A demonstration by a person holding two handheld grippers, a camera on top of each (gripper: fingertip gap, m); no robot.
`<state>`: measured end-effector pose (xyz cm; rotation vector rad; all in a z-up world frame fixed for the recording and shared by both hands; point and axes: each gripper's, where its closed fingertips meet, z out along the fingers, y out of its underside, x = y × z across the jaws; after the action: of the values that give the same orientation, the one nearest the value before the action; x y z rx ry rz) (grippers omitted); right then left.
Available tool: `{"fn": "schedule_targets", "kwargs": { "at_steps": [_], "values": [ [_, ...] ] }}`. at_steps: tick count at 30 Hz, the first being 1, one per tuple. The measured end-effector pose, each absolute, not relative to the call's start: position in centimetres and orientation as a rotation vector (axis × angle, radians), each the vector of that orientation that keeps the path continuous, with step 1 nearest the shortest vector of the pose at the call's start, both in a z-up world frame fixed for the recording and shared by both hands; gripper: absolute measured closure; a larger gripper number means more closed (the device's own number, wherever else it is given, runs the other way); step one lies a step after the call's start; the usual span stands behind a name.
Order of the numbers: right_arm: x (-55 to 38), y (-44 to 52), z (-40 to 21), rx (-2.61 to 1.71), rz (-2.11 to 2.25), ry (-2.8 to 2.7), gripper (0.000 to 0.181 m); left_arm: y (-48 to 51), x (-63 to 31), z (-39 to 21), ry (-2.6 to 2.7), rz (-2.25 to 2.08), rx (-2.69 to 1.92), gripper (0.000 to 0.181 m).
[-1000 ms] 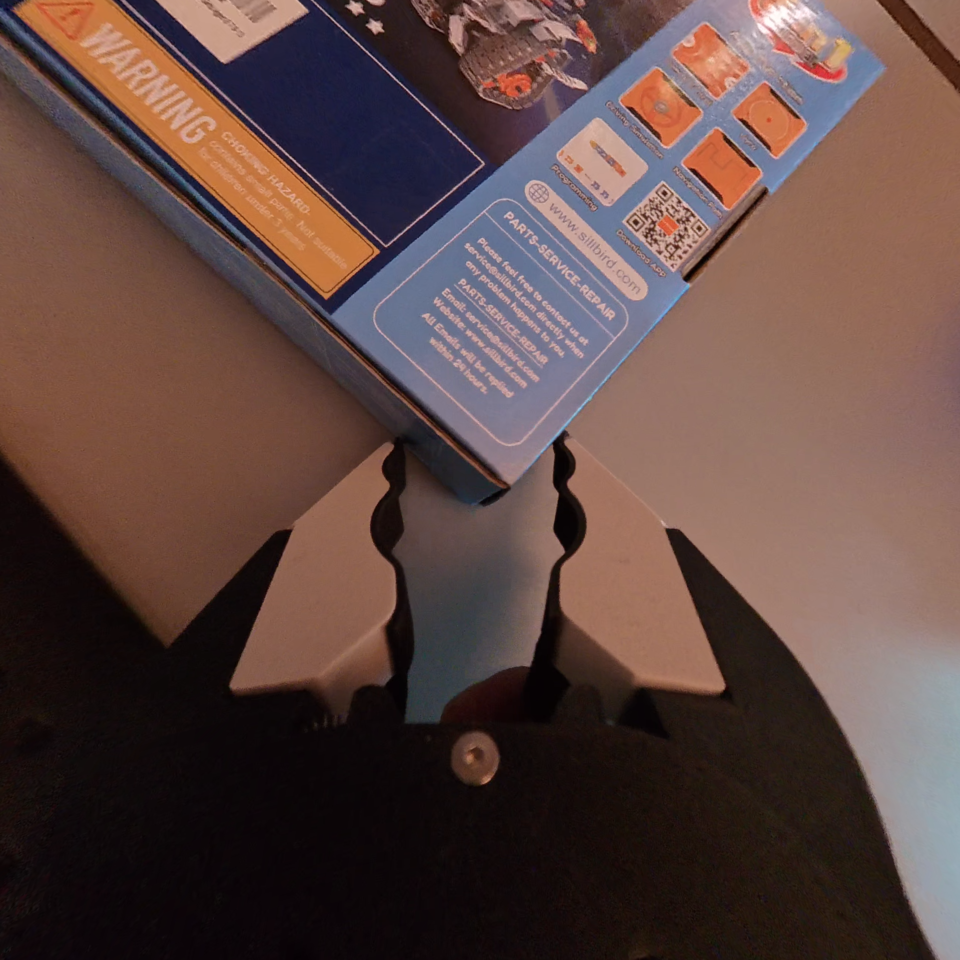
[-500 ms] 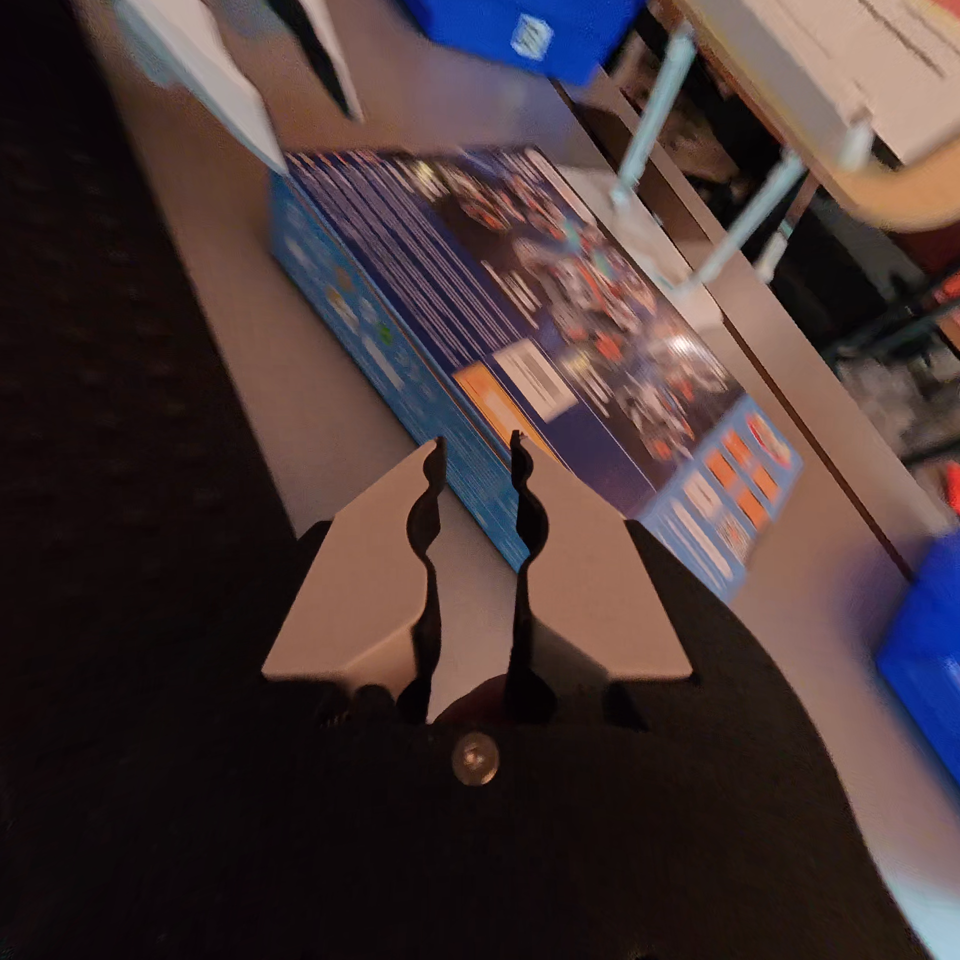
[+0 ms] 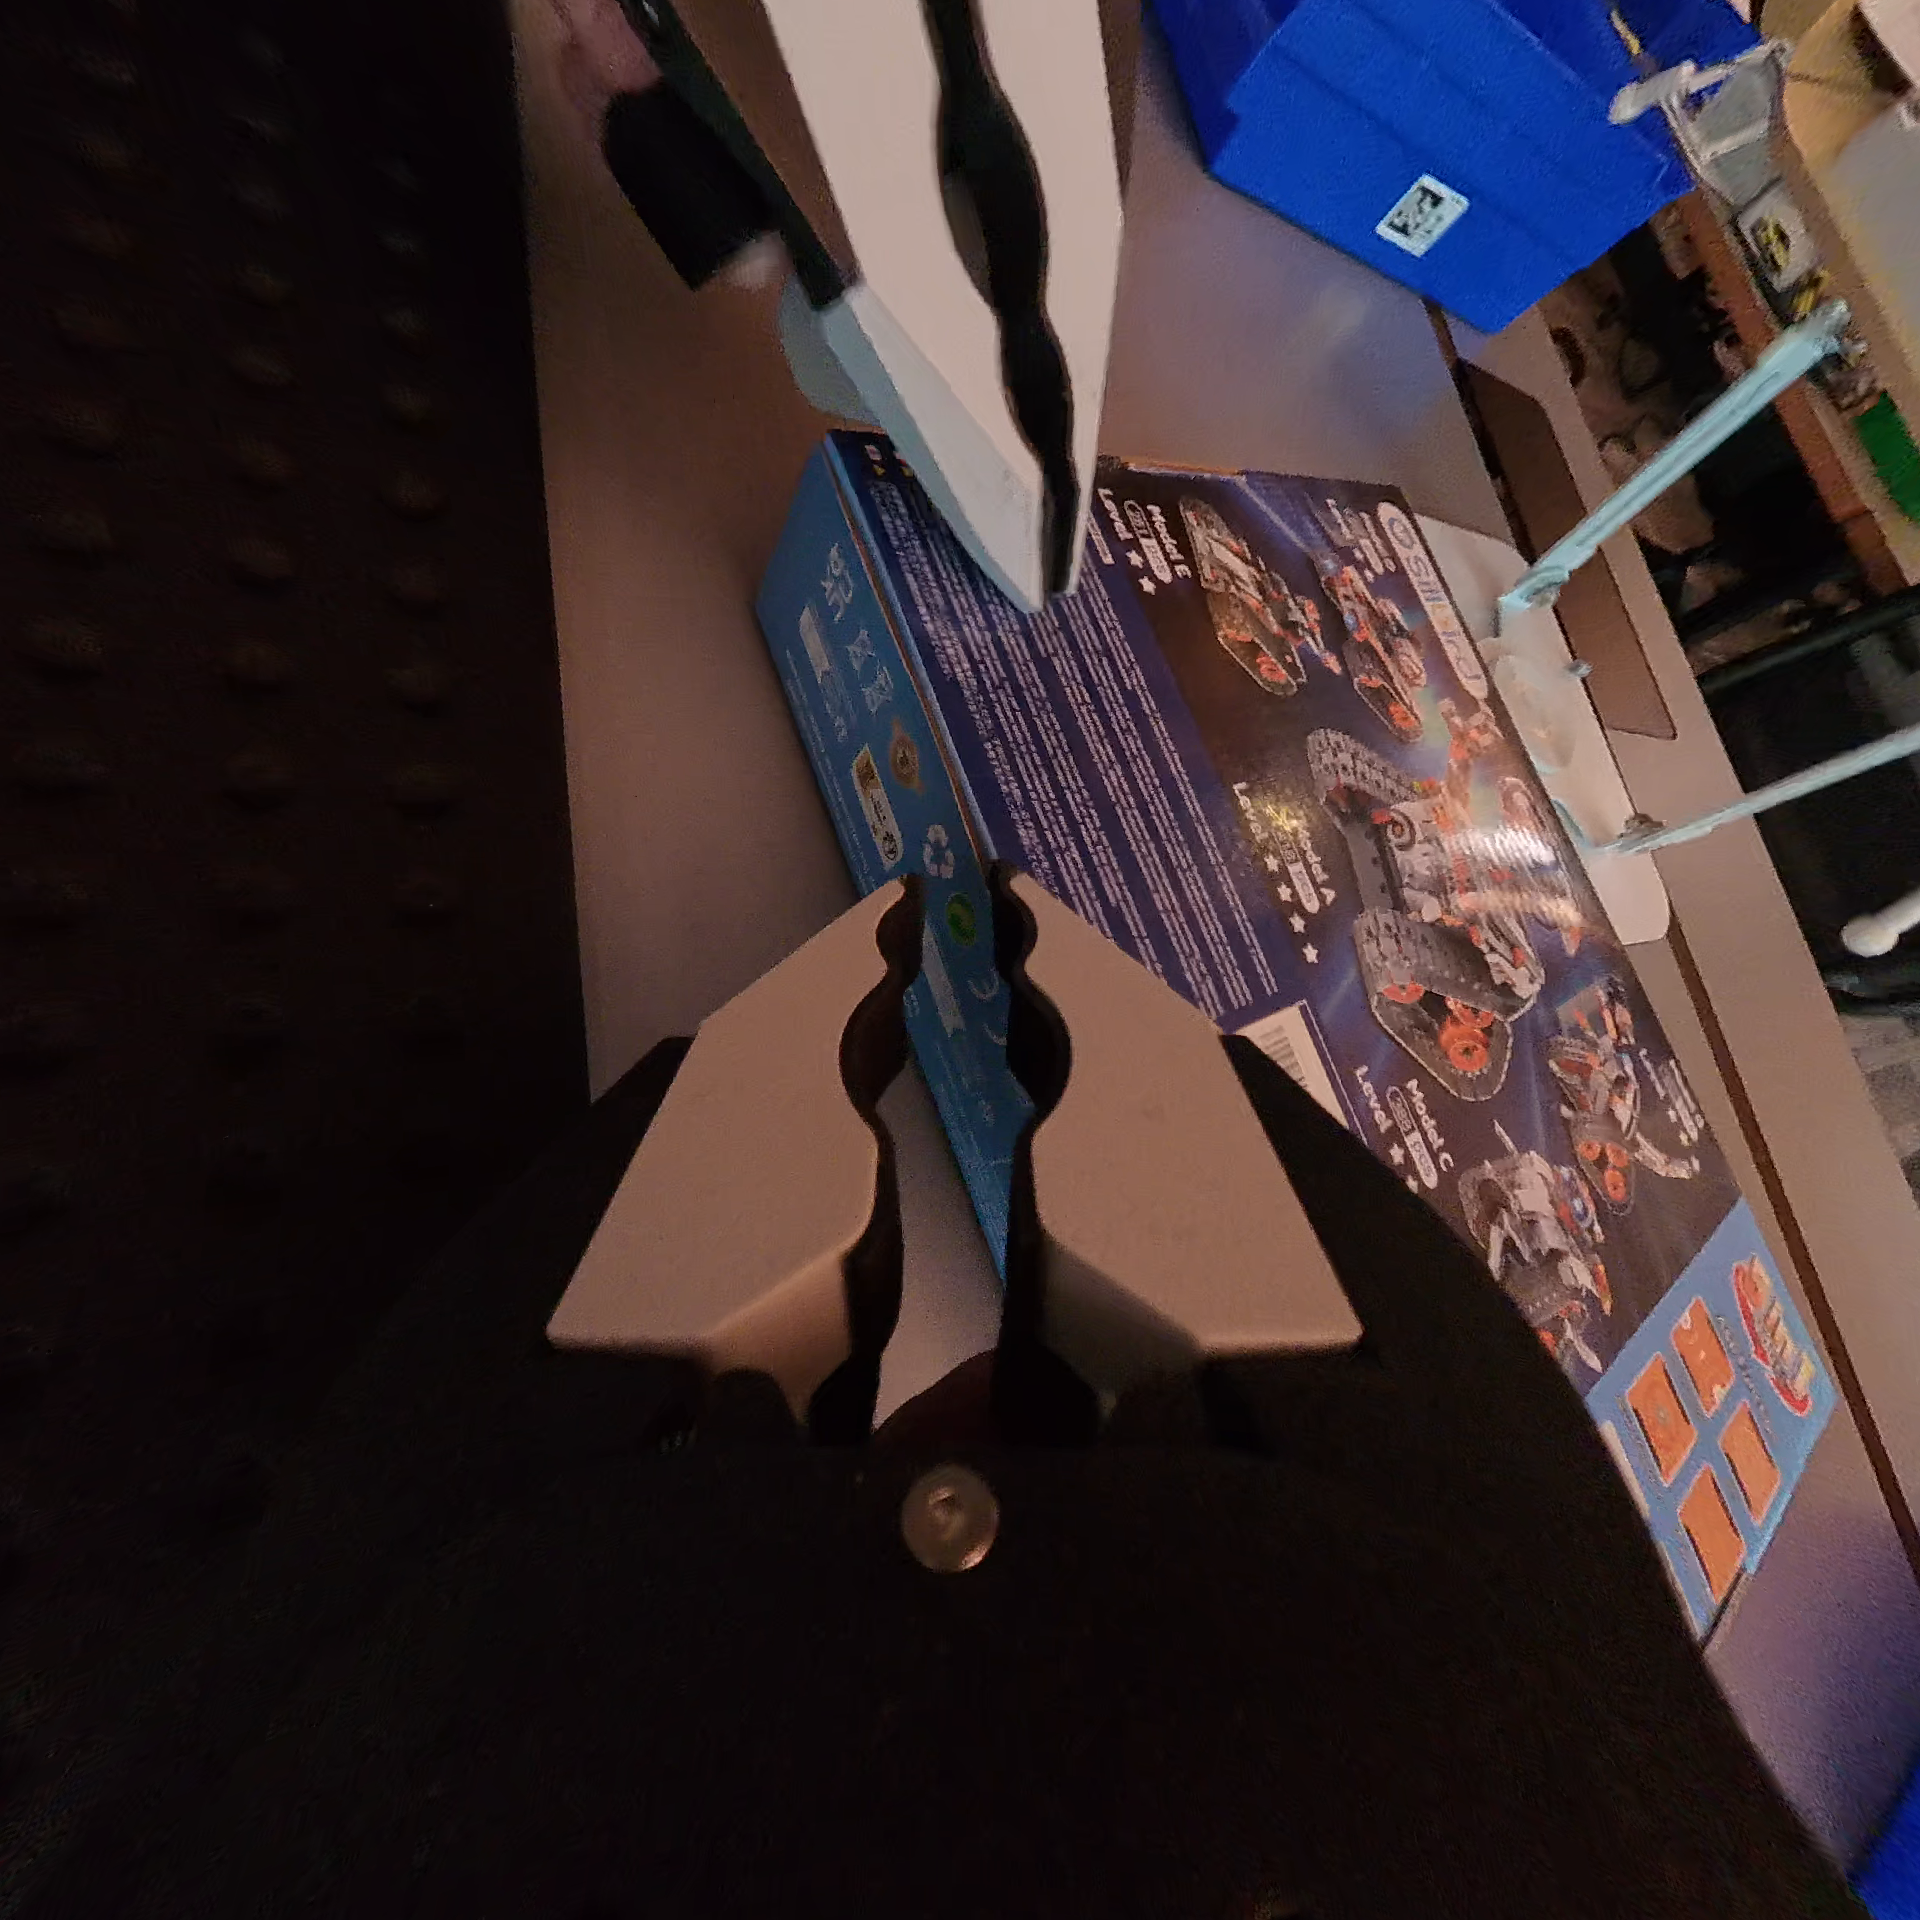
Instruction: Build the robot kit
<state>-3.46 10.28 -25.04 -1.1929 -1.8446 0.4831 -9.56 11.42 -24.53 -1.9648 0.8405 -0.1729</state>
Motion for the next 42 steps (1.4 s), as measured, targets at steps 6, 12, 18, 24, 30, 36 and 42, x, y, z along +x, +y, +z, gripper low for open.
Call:
{"fn": "schedule_targets", "kwargs": {
  "at_steps": [6, 12, 18, 24, 30, 36, 42],
  "values": [
    [-3.4, 10.4, -25.1, -1.159, 0.467, -1.868, 0.174, 11.6, -9.6, -24.6, 0.836, -0.164, -1.955, 0.181],
    [-3.9, 10.4, -25.0, -1.126, 0.398, -1.904, 0.179, 11.6, -9.6, -24.6, 0.837, -0.166, -1.951, 0.181],
    [-4.1, 10.5, -24.9, -1.136, 0.405, -1.932, 0.181, 11.6, -9.6, -24.7, 0.829, -0.166, -1.936, 0.181],
    [-4.3, 10.3, -24.9, -1.162, 0.533, -1.897, 0.181, 11.6, -9.7, -24.7, 0.821, -0.183, -1.936, 0.181],
    [-4.6, 10.1, -24.9, -1.141, 0.530, -1.898, 0.181, 11.6, -9.7, -24.8, 0.818, -0.194, -1.938, 0.181],
    [-5.1, 9.8, -24.8, -1.131, 0.572, -1.902, 0.181, 11.7, -9.7, -24.8, 0.816, -0.200, -1.940, 0.181],
    [-5.7, 9.6, -24.7, -1.149, 0.632, -1.898, 0.181, 11.7, -9.8, -24.8, 0.811, -0.205, -1.941, 0.181]
  ]
}}
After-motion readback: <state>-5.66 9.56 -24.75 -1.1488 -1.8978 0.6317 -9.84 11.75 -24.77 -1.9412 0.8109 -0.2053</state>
